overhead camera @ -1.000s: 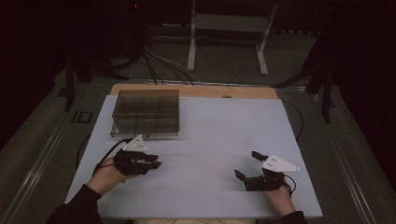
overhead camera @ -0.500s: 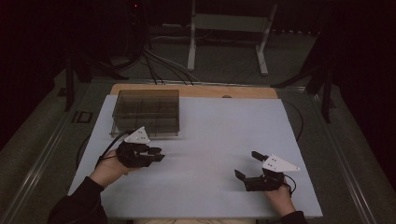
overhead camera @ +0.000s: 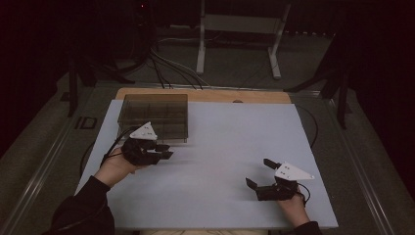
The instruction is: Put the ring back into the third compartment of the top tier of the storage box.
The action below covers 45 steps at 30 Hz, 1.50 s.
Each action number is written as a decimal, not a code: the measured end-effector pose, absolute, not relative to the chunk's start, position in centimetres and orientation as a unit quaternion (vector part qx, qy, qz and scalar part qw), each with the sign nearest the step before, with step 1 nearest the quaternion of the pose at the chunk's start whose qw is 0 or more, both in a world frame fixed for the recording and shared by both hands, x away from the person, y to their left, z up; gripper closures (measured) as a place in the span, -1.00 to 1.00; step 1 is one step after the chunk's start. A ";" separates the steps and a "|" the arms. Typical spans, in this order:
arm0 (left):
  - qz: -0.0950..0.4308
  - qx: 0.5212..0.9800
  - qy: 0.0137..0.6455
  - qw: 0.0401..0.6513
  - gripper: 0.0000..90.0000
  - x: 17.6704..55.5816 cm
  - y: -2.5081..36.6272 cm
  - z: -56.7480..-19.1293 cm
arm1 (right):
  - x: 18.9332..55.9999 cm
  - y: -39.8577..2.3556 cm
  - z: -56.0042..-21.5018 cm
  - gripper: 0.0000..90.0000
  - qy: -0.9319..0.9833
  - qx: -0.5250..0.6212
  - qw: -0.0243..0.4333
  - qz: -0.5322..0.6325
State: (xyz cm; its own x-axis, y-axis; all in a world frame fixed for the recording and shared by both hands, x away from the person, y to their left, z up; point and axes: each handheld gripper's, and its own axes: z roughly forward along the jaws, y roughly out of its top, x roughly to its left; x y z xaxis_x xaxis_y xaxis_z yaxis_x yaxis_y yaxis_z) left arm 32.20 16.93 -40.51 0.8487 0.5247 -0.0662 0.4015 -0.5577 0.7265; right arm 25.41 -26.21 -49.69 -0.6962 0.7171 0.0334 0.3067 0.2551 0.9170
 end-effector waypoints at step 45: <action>0.089 0.847 0.347 0.393 0.54 38.2 16.4 -41.6 | 25.4 -26.2 -49.7 -0.93 0.767 0.333 0.199 0.510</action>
State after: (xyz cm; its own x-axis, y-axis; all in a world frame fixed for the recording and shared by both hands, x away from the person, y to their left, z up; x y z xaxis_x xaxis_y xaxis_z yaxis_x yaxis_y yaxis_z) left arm 38.24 16.37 -41.64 0.7427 0.6584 -0.1219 0.5181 -0.4498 0.7275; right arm 25.38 -26.21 -49.71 -0.6989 0.7144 0.0338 0.3075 0.2575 0.9160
